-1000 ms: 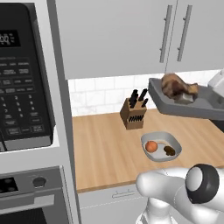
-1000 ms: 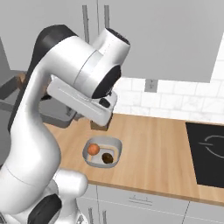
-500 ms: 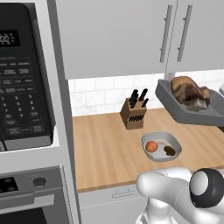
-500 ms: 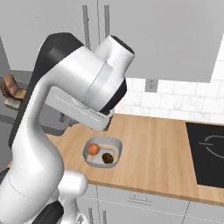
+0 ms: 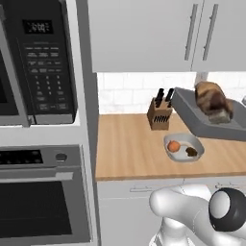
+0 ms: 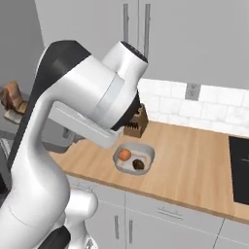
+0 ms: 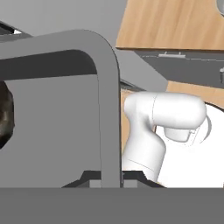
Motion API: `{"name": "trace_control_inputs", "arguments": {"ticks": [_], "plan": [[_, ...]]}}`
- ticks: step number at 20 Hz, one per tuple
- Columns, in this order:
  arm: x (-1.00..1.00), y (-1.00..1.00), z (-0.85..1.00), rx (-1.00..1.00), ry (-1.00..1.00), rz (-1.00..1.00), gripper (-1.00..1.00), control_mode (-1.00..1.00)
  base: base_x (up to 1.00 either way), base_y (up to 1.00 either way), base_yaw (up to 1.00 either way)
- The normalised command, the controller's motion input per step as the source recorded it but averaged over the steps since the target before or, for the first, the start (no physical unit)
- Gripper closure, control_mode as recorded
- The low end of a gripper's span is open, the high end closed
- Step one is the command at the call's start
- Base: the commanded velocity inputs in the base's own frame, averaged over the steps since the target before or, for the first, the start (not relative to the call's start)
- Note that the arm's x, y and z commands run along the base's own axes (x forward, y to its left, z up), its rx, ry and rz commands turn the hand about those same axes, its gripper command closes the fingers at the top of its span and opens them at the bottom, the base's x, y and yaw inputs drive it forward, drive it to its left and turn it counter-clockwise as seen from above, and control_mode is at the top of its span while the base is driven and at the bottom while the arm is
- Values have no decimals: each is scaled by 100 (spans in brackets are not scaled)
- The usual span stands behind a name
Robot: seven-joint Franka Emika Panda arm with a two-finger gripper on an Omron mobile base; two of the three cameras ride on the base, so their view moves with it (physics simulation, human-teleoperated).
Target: Take the meat container that has the steak and place it on the second highest rack of the freezer. Then take the vegetable container that has the mushroom and onion and place it on the highest rack of the freezer.
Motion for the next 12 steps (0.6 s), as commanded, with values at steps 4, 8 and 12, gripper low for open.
{"name": "trace_control_inputs", "arguments": {"ticks": [4,8,12], "plan": [[0,0,0,0,0,0,100,100,0,0,53],[0,0,0,0,0,0,100,100,7,0,74],[0,0,0,0,0,0,100,100,3,1,77]]}}
